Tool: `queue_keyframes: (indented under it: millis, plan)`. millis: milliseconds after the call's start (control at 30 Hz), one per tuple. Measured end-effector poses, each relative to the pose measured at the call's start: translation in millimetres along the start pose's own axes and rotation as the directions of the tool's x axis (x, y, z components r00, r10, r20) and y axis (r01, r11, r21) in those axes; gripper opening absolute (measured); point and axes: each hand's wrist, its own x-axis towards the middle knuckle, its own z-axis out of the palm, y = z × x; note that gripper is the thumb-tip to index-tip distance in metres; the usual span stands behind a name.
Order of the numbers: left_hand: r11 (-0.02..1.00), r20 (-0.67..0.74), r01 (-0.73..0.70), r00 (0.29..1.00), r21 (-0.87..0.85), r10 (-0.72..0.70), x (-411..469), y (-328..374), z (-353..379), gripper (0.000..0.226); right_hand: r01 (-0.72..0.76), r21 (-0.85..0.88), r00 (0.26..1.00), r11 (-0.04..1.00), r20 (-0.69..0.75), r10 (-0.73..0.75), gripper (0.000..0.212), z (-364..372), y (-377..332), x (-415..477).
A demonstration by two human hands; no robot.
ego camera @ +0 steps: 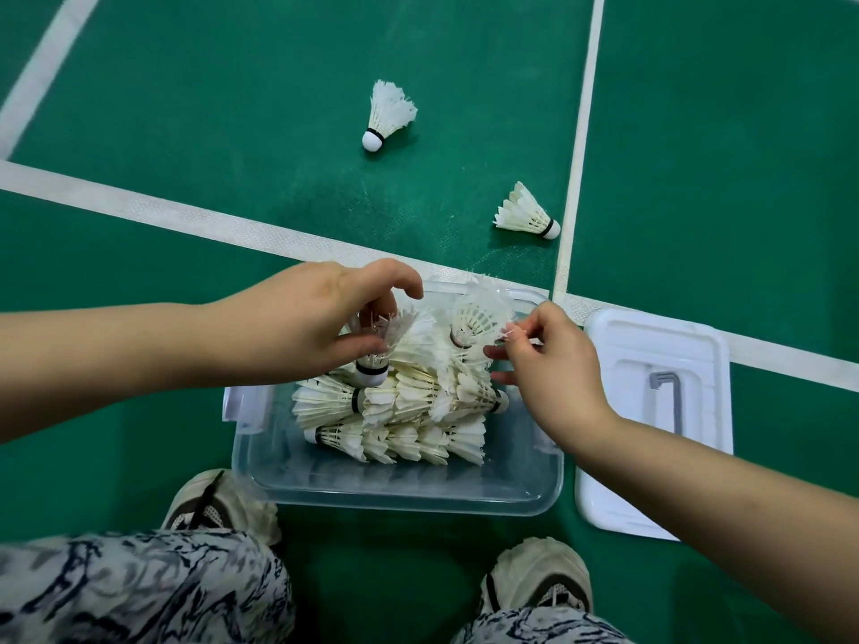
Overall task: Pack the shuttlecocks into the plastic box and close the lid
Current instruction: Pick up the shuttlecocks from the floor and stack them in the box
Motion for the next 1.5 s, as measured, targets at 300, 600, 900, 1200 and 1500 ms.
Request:
queue_keyframes:
  millis: [300, 600, 900, 1200, 1500]
  plan:
    - [0.999, 0.037, 0.004, 0.999, 0.054, -0.006, -0.9, 1.1, 2.0, 0.046, -0.306, 0.214, 0.945, 0.928, 0.184, 0.270, 0.026, 18.6, 6.3, 3.7]
    - [0.957, 0.053, -0.224, 0.974, 0.186, 0.218, -2.9, -7.4, 11.1, 0.026, -0.367, -0.020, 0.896, 0.930, 0.259, 0.360, 0.021, 29.5, 25.0, 6.2]
    - [0.856, 0.284, -0.420, 0.897, 0.301, 0.340, -10.6, -25.9, 34.4, 0.005, -0.209, -0.134, 0.943, 0.969, 0.234, 0.236, 0.039, 17.7, 17.1, -9.5]
    - [0.736, 0.487, -0.601, 0.766, 0.311, 0.420, -12.3, -19.3, 59.3, 0.014, 0.136, -0.223, 0.958, 0.965, 0.277, -0.072, 0.030, 4.4, 3.5, -32.6]
    - [0.808, 0.429, -0.542, 0.802, 0.229, 0.416, -20.5, -15.9, 61.6, 0.006, 0.198, -0.252, 0.938, 0.947, 0.328, -0.109, 0.024, 0.8, 10.1, -35.8]
